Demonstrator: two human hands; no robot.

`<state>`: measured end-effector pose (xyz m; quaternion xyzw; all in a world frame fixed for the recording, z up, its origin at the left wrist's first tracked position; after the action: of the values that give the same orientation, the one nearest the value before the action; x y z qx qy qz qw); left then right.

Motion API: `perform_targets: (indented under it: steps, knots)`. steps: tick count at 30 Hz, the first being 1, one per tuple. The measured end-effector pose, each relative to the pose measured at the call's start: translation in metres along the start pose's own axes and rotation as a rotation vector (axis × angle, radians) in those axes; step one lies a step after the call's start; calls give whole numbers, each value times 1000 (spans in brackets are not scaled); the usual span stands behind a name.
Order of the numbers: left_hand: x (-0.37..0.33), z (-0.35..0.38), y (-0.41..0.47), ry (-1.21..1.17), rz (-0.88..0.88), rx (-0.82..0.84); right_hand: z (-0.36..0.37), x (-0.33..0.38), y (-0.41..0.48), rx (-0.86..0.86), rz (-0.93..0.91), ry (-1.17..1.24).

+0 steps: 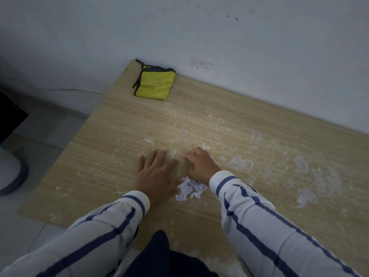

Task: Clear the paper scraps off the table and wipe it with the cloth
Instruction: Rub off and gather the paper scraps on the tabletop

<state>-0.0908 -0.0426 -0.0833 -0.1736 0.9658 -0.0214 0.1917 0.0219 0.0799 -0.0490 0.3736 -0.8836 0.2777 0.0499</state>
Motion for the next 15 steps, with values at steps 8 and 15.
perform_targets:
  steps: [8, 15]
  knots:
    - [-6, -4, 6, -11, -32, -54, 3, -2, 0, -7, -25, -55]
    - [-3, 1, 10, -65, -38, -180, 0, 8, -2, -56, -137, -251]
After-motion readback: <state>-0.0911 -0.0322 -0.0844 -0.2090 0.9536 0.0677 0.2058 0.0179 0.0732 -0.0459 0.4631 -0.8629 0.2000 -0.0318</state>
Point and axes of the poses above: each hand's wrist, its own y-axis towards the middle knuckle, its own z-axis out of the palm, x = y × z, the point moved 2 cm from there along y, towards the middle knuckle, and after that the axes turned 6 degrees about -y, right-handed, at the moved point
